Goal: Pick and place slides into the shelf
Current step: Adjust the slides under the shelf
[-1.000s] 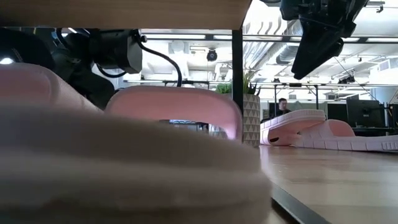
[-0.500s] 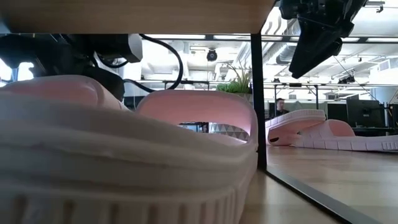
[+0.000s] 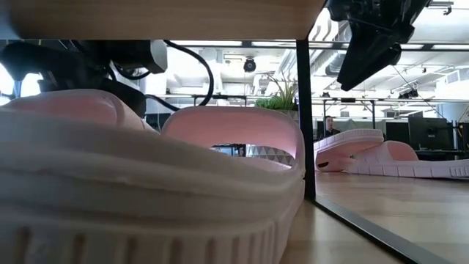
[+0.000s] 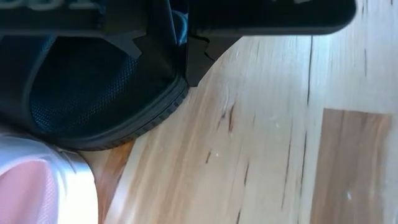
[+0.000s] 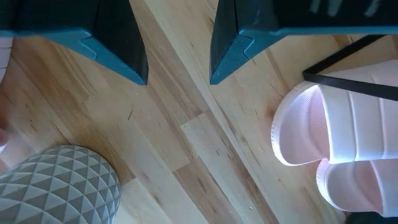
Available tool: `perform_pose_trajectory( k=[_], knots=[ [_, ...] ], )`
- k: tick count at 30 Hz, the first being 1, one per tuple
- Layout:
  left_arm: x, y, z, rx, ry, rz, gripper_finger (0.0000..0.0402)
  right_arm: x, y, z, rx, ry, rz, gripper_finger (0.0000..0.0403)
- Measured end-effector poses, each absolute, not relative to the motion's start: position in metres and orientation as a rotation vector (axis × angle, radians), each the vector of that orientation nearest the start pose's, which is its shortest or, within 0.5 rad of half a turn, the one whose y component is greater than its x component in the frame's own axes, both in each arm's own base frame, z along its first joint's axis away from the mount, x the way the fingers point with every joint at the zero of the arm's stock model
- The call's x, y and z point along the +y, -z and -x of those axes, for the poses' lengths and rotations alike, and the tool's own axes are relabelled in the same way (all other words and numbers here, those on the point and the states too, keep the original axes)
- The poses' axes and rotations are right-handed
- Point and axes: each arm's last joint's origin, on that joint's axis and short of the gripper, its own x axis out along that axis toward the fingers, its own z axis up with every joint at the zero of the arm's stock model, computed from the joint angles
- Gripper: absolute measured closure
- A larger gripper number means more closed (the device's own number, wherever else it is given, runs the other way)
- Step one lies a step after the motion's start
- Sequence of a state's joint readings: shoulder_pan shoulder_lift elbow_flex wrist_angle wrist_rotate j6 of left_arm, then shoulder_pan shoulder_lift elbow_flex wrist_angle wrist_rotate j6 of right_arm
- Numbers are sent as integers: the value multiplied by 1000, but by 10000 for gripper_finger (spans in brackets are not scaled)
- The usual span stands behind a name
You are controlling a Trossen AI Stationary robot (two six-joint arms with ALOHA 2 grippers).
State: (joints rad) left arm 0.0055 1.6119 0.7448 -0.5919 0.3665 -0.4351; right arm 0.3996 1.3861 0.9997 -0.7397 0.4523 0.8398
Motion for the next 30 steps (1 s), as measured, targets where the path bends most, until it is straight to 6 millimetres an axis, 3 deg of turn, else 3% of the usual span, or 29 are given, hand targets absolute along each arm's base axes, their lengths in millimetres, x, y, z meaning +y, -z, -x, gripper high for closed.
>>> perform_pose_trajectory(
  k=[15,23,30],
  knots=[
    [-8,-126,-245,1490,-97,651,394,90,-242,-247,904,451,-298,242],
    [-8,-138,-242,1405,-239,526,394,90,-242,-247,900,457,-293,242],
    [-8,-139,-240,1416,-259,516,391,90,-242,-247,897,460,-293,242]
  ],
)
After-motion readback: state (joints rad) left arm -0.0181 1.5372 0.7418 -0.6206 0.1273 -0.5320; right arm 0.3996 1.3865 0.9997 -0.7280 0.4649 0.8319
